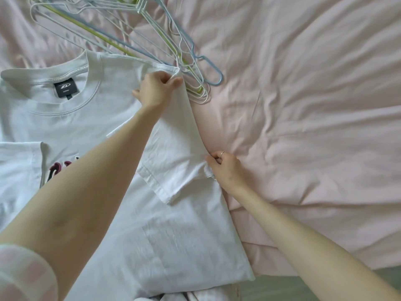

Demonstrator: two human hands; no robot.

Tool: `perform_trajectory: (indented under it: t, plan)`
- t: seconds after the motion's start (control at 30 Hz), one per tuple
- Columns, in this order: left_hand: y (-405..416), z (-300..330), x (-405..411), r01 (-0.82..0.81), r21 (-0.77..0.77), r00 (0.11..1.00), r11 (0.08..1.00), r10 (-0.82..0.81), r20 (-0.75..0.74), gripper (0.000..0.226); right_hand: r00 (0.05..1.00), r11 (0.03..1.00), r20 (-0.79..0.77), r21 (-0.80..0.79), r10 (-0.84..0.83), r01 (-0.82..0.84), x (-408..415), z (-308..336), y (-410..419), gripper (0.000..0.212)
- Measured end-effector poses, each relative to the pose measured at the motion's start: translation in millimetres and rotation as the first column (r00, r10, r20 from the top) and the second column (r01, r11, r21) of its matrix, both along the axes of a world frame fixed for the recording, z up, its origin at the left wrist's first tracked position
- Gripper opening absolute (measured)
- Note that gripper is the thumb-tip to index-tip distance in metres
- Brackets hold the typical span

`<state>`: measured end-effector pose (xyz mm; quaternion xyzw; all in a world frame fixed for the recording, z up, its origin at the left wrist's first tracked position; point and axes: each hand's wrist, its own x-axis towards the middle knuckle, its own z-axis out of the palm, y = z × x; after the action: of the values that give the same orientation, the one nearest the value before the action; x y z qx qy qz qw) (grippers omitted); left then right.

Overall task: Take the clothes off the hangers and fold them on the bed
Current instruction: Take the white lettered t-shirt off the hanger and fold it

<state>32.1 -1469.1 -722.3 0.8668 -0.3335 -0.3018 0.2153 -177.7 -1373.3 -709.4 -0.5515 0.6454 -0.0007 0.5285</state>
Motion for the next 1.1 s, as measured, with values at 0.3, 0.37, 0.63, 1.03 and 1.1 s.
perform_trajectory:
  t: [0.3,0.37,0.63,1.03,1.1]
  plan:
    - [70,11,-20,0.317,-0.150,0.909,0.937,-0.255,0.328,0.052,0.990,0.992,-0.074,-0.032,0.119,-0.122,10,7,6,0.043]
    - [101,8,-28,0.435,-0.093,0.857,0.896,-0.381,0.347,0.055,0.964,0.974,-0.158,-0.047,0.212,-0.222,12,11,14,0.054]
    - [187,-8,0,0.590,0.295,0.688,0.752,-0.659,0.303,0.071,0.842,0.917,-0.450,-0.109,0.298,-0.384,-20,4,41,0.051]
    - [271,13,-33,0.414,0.330,0.836,0.849,-0.497,0.231,0.063,0.451,0.412,-0.491,-0.193,0.745,-0.891,18,17,97,0.055]
    - [288,17,-38,0.432,0.340,0.826,0.835,-0.518,0.222,0.059,0.464,0.452,-0.500,-0.154,0.732,-0.879,8,16,107,0.056]
